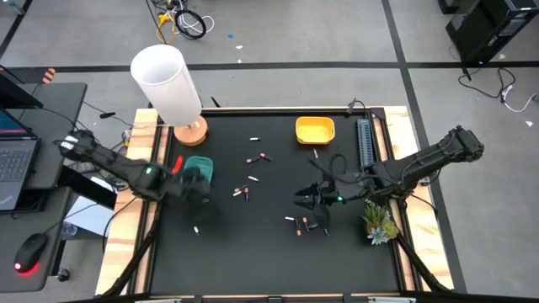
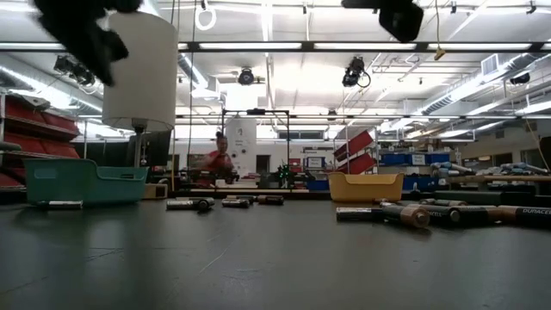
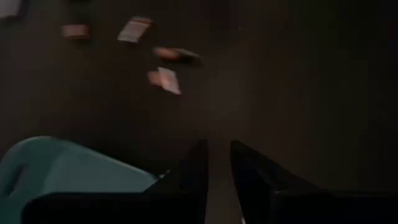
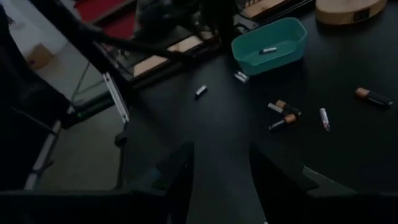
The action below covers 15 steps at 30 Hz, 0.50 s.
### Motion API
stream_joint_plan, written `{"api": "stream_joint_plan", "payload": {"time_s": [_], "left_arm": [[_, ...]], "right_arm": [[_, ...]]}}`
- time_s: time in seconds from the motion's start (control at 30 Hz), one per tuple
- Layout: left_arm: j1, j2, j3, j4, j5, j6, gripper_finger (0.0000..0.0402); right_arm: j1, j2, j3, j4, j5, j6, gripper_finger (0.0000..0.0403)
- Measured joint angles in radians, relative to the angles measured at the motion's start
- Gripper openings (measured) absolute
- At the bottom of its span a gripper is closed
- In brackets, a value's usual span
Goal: Sort batteries
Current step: Put the silver battery into the green bin
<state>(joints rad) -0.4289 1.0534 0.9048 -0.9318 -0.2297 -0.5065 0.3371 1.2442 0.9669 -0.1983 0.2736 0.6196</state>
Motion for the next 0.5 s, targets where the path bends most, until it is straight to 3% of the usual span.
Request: {"api": "stream_joint_plan", "payload": {"time_s": [0.1,0.2,0.5], "left_arm": [[-0.122,0.005,-0.036,0.036,0.066,0.029,0.0090],[-0.212,0.012,-0.074,0.075,0.088,-0.063,0.0117],[-0.308,0.164,-0.139,0.135,0.092,-0.152,0.0209]], "right_arm": [[0.021,0.000,0.026,-0.054,0.022,-0.017,0.0164],[0.027,0.000,0.045,-0.056,0.025,-0.063,0.0164],[0.029,0.011,0.046,-0.049,-0.015,-0.182,0.0164]]}}
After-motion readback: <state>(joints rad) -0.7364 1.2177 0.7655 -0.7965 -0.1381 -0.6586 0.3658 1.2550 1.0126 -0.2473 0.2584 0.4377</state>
